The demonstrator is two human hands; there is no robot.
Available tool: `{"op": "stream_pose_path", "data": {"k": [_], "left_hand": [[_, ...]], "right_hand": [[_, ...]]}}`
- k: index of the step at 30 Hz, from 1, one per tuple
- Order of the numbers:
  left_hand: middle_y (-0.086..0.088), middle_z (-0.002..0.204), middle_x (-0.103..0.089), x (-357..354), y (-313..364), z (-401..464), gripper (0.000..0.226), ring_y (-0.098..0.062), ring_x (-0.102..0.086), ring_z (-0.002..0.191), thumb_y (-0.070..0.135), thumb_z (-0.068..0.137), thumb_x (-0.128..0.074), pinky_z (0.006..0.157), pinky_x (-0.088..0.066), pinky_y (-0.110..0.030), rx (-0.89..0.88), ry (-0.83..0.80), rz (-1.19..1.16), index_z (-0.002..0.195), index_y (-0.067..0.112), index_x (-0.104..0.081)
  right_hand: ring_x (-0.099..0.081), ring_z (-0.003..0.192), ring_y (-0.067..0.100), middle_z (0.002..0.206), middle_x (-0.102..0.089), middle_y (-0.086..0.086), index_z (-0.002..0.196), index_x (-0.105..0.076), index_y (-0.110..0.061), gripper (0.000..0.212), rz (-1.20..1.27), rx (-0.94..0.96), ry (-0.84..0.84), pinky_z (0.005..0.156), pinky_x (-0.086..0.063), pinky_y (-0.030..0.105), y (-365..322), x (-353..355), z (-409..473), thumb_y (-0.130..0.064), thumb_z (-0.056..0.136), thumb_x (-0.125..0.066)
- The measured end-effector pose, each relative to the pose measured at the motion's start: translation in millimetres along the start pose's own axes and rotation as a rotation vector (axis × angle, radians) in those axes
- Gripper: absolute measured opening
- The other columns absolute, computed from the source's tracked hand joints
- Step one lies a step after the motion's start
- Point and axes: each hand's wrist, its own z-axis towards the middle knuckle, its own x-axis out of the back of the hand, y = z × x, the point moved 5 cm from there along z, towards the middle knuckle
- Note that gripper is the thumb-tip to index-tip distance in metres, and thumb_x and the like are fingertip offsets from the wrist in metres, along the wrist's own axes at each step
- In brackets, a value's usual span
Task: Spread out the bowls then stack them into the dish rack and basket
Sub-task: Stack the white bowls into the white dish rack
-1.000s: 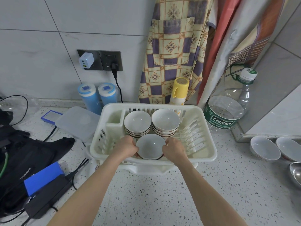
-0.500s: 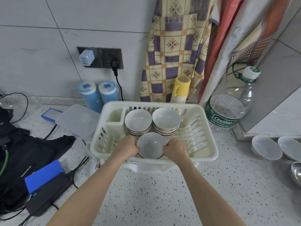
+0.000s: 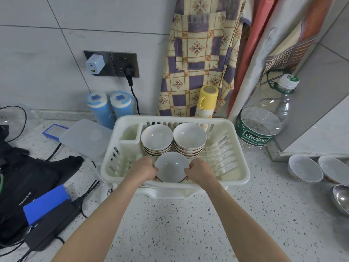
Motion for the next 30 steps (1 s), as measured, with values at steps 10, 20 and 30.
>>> {"op": "stream_pose_path", "data": {"k": [10, 20, 30], "left_hand": [[-0.006, 0.075, -0.07, 7.0, 1.4, -8.5, 0.025, -0.024, -0.064, 0.071, 0.024, 0.092, -0.055, 0.064, -0.047, -0.031, 0.028, 0.046, -0.084, 0.076, 0.006, -0.064], [0.0, 0.102, -0.07, 16.1, 23.6, -53.7, 0.028, -0.021, -0.067, 0.086, 0.024, 0.095, -0.059, 0.075, -0.051, -0.035, -0.203, 0.514, -0.501, 0.123, 0.022, -0.062], [0.008, 0.076, -0.071, -127.6, 191.9, -133.8, 0.02, 0.0, -0.057, 0.053, 0.016, 0.097, -0.059, 0.048, -0.042, -0.014, -0.424, 0.267, -0.819, 0.095, 0.034, -0.065]], "right_hand": [[-0.053, 0.069, 0.024, 0.072, -0.055, 0.005, 0.07, -0.048, -0.007, 0.029, -0.139, 0.022, 0.041, 0.055, -0.04, 0.026, -7.8, 2.0, -6.9, -0.025, 0.093, -0.045], [-0.061, 0.062, 0.006, 0.078, -0.071, -0.005, 0.12, -0.063, -0.022, 0.027, 0.457, 0.291, 0.343, 0.054, -0.048, 0.024, 26.0, 57.8, -65.5, -0.025, 0.096, -0.051], [-0.039, 0.037, 0.004, 0.068, -0.073, -0.005, 0.1, -0.068, -0.025, 0.019, 0.685, 0.089, 0.467, 0.037, -0.033, 0.016, 211.0, 163.1, -101.3, -0.021, 0.097, -0.05]]}}
